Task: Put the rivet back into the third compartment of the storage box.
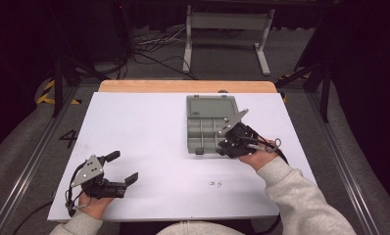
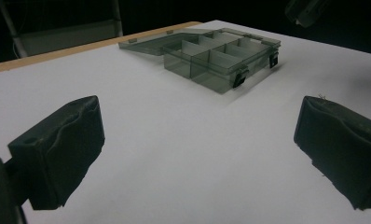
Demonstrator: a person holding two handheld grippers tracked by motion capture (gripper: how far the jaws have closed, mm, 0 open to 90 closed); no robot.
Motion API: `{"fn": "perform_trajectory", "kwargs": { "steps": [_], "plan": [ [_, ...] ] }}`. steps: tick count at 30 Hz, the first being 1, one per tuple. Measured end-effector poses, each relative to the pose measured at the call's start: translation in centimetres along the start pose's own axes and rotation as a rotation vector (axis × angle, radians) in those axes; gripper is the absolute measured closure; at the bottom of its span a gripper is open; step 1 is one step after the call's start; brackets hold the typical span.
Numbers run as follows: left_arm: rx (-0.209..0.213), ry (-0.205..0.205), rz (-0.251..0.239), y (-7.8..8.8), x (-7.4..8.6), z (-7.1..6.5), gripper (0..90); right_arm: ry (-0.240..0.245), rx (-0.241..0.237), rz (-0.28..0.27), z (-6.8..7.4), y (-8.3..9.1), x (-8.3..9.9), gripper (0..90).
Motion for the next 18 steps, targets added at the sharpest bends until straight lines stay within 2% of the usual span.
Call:
{"fn": "perform_trajectory", "kwargs": {
  "steps": [2,11,18],
  "plan": [
    [0.002,0.002,0.000,0.0,0.0,0.0,2.4,0.001,0.003,-0.002,-0.2,0.1,-0.1,70.6],
    [-0.004,0.003,0.011,0.0,0.0,0.1,2.4,-0.036,0.023,-0.015,-3.0,0.7,-1.3,70.4],
    [-0.003,0.005,0.011,0.0,0.1,0.1,2.4,-0.090,0.060,-0.021,-6.1,0.5,-1.9,70.4]
  ]
}}
Point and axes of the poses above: each handheld gripper's, and its own axes: y roughly backward along the jaws, x roughly out of its underside, z roughly to its left, the point moved 4 cm from there along -y, roughly forward along the jaws, and after that the axes turned 4 degrees about y, right-handed, at the moved point
